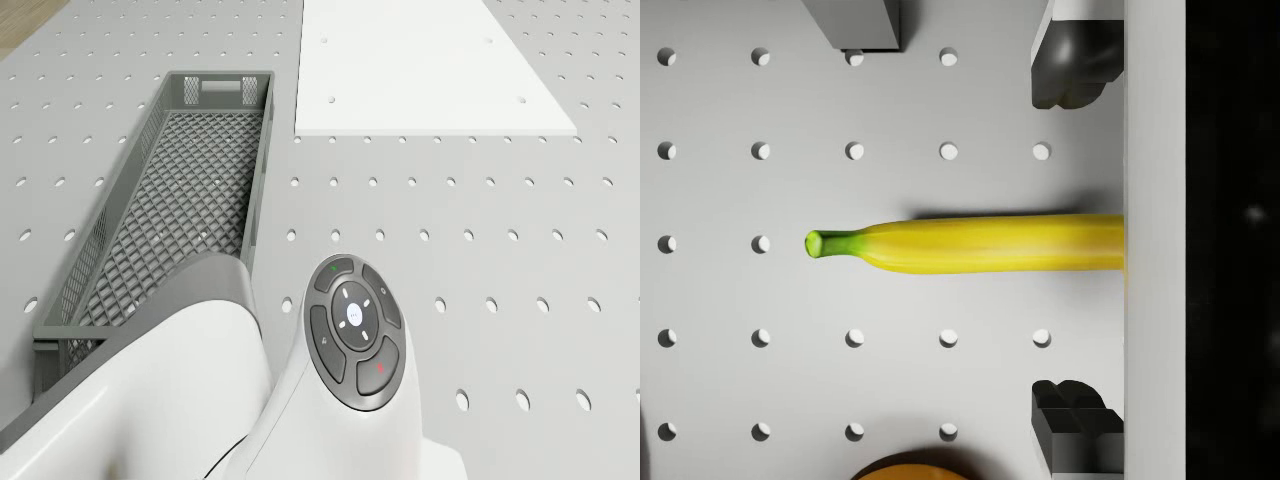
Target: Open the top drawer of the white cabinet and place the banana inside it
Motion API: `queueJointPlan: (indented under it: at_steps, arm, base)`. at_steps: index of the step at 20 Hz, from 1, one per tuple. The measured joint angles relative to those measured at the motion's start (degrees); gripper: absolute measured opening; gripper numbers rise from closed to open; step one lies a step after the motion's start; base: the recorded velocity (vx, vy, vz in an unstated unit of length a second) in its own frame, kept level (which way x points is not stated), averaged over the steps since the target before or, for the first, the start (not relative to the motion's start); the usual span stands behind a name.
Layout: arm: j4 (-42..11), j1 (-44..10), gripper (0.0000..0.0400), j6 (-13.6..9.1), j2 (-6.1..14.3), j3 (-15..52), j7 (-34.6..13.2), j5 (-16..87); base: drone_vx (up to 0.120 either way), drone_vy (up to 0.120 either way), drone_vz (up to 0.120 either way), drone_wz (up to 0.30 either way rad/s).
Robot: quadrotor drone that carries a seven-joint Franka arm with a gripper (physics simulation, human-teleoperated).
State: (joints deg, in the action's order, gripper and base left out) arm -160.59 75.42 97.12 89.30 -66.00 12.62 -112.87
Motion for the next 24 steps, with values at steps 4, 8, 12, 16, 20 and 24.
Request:
queueJointPlan:
  at_steps: [4, 8, 12, 16, 20, 24]
  arm:
    - [1.2, 1.4, 0.0400, 0.4, -0.9, 2.6, 0.7, -2.6]
    - [1.8, 0.8, 0.0400, 0.9, -1.2, 4.2, -0.2, -4.1]
    - [2.7, 0.6, 0.0400, 1.5, -1.7, 6.1, -0.9, -6.0]
    - [4.0, 0.7, 0.0400, 2.1, -2.5, 8.3, -1.3, -8.2]
    - [5.1, 1.3, 0.0400, 2.2, -3.6, 10.1, -1.2, -10.2]
    - [6.0, 1.9, 0.0400, 2.1, -4.8, 11.5, -1.0, -11.8]
  base:
    - [0.000, 0.000, 0.000, 0.000]
    - [0.000, 0.000, 0.000, 0.000]
    - [0.000, 0.000, 0.000, 0.000]
    - [0.000, 0.000, 0.000, 0.000]
    - [0.000, 0.000, 0.000, 0.000]
    - [0.000, 0.000, 0.000, 0.000]
